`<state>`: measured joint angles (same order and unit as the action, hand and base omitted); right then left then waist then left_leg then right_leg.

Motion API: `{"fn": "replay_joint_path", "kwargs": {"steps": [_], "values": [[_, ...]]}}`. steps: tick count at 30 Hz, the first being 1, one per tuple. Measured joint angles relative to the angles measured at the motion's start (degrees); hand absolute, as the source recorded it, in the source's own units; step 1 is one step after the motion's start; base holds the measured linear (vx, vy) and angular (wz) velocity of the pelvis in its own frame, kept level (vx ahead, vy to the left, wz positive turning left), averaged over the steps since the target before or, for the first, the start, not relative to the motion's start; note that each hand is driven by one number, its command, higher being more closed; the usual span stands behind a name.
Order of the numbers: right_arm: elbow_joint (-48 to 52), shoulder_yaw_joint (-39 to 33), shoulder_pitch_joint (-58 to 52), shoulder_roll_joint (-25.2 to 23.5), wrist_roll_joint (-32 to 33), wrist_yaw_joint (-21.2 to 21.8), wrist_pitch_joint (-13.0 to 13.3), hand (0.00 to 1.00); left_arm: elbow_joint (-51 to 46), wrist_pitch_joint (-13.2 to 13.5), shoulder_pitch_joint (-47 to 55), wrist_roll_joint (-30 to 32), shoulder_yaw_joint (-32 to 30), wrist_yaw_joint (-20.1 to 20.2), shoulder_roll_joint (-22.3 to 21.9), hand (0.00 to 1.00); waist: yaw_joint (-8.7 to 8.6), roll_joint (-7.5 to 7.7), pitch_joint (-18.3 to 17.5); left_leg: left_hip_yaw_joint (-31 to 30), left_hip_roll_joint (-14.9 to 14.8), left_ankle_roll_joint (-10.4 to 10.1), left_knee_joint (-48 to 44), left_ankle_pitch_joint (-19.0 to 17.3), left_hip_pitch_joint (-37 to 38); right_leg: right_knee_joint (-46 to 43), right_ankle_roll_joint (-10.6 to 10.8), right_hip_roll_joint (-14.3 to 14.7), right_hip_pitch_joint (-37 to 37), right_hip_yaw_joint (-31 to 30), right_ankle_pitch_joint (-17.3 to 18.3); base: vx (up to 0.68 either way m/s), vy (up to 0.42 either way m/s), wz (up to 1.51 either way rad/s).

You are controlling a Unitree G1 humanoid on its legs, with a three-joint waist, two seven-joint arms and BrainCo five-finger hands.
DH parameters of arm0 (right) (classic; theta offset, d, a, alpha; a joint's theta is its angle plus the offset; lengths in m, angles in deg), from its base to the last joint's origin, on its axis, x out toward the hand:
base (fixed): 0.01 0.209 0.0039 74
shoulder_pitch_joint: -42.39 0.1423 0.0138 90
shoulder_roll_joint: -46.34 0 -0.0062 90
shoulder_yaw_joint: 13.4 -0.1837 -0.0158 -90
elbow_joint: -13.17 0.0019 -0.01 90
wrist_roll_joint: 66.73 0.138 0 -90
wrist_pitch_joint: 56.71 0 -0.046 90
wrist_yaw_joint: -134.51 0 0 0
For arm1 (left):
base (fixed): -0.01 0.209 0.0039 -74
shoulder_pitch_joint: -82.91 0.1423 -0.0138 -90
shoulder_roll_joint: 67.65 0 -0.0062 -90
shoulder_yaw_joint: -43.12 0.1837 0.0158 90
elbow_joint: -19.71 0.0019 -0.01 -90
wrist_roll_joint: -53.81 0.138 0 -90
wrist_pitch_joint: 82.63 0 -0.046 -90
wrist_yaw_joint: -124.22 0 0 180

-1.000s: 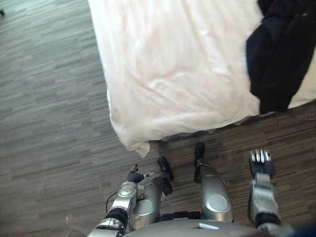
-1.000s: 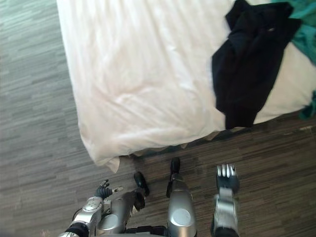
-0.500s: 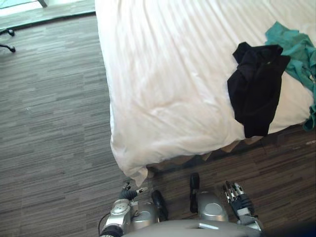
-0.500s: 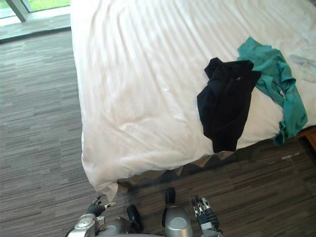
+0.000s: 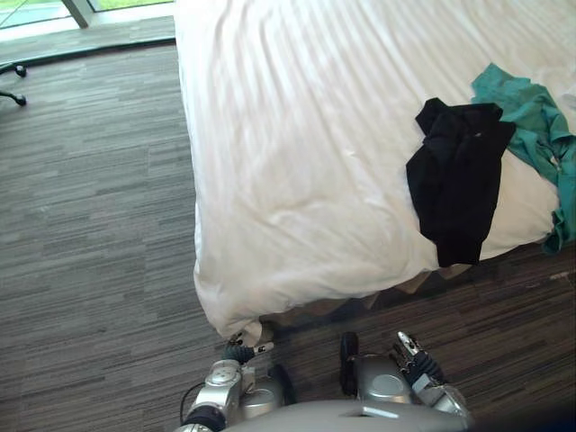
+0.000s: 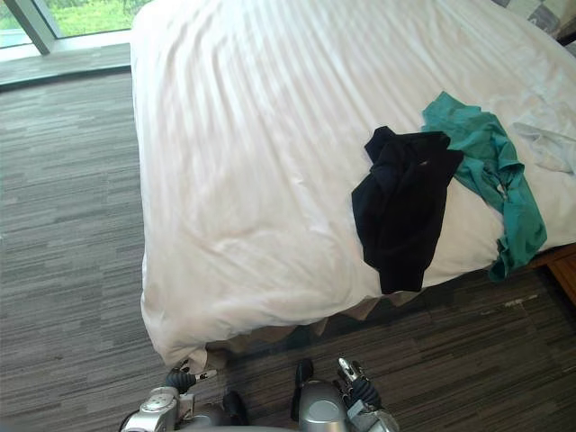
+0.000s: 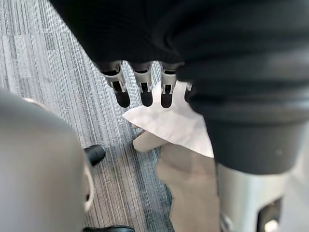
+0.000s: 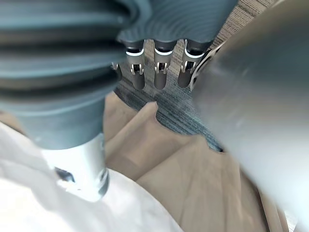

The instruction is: Tidy the bed and pick cloth on bed and put in laundry

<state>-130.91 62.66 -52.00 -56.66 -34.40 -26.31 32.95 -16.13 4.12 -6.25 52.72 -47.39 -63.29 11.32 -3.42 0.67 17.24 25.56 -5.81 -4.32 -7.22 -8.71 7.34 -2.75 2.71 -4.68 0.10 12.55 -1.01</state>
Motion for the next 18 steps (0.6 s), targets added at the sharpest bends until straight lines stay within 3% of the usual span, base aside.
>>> {"fn": "replay_joint_path", "kwargs": {"steps": [4, 7, 12, 13, 14, 15, 16, 17, 18], "values": [[0.17, 1.12, 0.59, 0.85, -0.04, 1.00, 0.04, 0.00, -1.18, 0.30, -0.06, 5.17, -0.13, 0.03, -0.60, 0.00, 0.95, -1.43, 0.91, 2.14, -0.88, -0.09, -2.06, -0.20, -0.32, 3.71, -0.19, 1.14, -1.04, -2.71, -2.48, -0.09, -0.042, -0.27], [-0.21, 1.13, 0.57, 1.06, -1.29, 0.99, 0.03, 0.00, -1.10, 0.29, -0.04, 4.63, -0.57, -0.16, -0.64, 0.00, 0.90, -1.75, 1.11, 1.90, -1.39, 0.28, -3.50, -1.35, 0.03, 5.76, -0.41, 2.59, -1.92, -5.49, -3.55, -0.07, -0.050, -0.42], [-2.44, 1.19, 0.51, 1.70, -4.39, 1.59, 0.18, 0.00, -1.13, 1.46, 0.66, 2.65, -7.68, -0.45, -2.38, 0.00, 1.82, -0.16, 1.74, -8.02, -1.31, 1.50, -13.19, -2.18, -0.48, 6.26, 0.43, 4.89, -0.99, -17.12, -4.08, -0.09, -0.069, -1.24], [-2.48, 1.28, 0.30, 1.55, -4.51, 1.94, 0.59, 0.00, -1.07, 1.50, 0.64, 2.48, -9.74, -0.60, -2.84, 0.00, 2.19, -0.53, 1.44, -8.58, -1.79, 2.89, -16.08, -2.55, -1.45, 7.05, 2.62, 6.10, -0.44, -20.03, -2.13, -0.14, -0.085, -1.69], [-1.90, 0.51, 0.33, 2.29, -4.22, 2.52, 1.28, 0.00, -0.51, 1.51, 0.95, 2.62, -10.89, -1.26, -4.70, 0.00, 3.13, -4.79, -0.23, -10.62, -6.05, 4.35, -18.65, -4.88, -3.76, 2.70, -0.99, 9.28, 1.84, -19.34, 0.68, -0.11, -0.035, -2.03], [-0.27, 0.61, 0.02, 2.49, -4.40, 2.70, 2.04, 0.00, -1.24, 2.21, 2.15, 2.76, -11.52, -1.79, -4.75, 0.00, 3.40, -4.94, -0.18, -11.48, -6.65, 3.20, -23.73, -7.58, -5.13, -17.98, -6.55, 9.90, 9.51, -15.66, 5.02, -0.06, -0.011, -1.50], [0.26, 0.57, -0.85, 1.01, -4.42, 2.89, 2.66, 0.00, -2.53, 2.55, 2.84, 2.20, -12.41, -1.62, -3.66, 0.00, 2.79, -1.56, -0.62, -12.17, -4.05, 3.10, -26.51, -7.79, -5.74, -20.49, -3.44, 7.21, 9.72, -16.37, 10.00, -0.05, -0.023, -1.18], [0.50, 0.08, -2.02, 0.54, -4.44, 2.95, 3.19, 0.00, -2.10, 2.45, 2.40, 2.49, -12.81, -1.51, -3.47, 0.00, 2.47, -1.59, -0.77, -14.48, -4.04, 3.21, -28.08, -8.32, -5.63, -20.06, -2.46, 7.47, 9.34, -17.32, 11.29, -0.08, -0.030, -0.86], [1.25, -0.52, -3.57, 0.30, -4.20, 3.02, 3.68, 0.00, -0.89, 2.59, 2.91, 2.69, -13.04, -1.44, -4.74, 0.00, 2.62, -2.58, -3.13, -15.23, -4.50, 2.50, -25.77, -8.67, -5.30, -16.67, -1.23, 8.32, 9.15, -18.02, 9.40, -0.06, -0.004, -1.01]]}}
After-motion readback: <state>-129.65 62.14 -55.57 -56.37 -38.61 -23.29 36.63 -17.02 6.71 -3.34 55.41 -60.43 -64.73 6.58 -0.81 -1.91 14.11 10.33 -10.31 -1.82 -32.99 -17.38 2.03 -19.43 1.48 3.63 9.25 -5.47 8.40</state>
